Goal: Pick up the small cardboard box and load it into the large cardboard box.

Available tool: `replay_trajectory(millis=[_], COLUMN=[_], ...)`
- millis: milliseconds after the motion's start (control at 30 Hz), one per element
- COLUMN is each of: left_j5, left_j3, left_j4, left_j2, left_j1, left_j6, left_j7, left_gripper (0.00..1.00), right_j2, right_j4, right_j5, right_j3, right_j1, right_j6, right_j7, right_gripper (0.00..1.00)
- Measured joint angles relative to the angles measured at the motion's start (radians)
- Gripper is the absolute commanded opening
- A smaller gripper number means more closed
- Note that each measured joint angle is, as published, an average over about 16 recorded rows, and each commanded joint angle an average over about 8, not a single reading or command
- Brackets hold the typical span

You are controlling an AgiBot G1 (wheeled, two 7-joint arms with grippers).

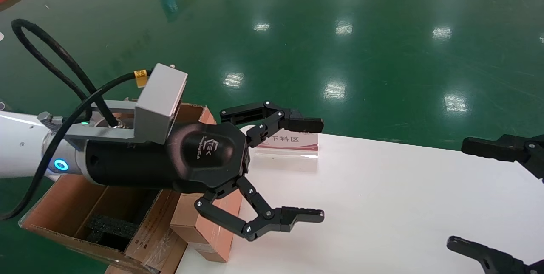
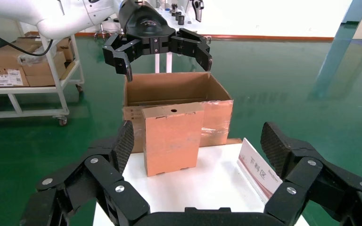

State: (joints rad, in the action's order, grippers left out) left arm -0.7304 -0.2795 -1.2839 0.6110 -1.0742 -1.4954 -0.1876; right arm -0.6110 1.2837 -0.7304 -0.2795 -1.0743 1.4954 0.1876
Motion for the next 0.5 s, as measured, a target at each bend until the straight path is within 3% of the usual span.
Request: replay_trajectory(millis=[500], left_j5=[-0.026], left_j3=[-0.011], left_j4=[-0.006], left_j2=[-0.005], left_j1=[-0.009], left_j6=[0.003], left_j7=[-0.011], left_gripper=[1.0], right_j2=[0.0], right_j4=[0.0], right_j5=[0.0], right_j3=[0.0], right_j1=[0.0], right_j6=[0.0], right_j7=[0.0], right_gripper=[1.0])
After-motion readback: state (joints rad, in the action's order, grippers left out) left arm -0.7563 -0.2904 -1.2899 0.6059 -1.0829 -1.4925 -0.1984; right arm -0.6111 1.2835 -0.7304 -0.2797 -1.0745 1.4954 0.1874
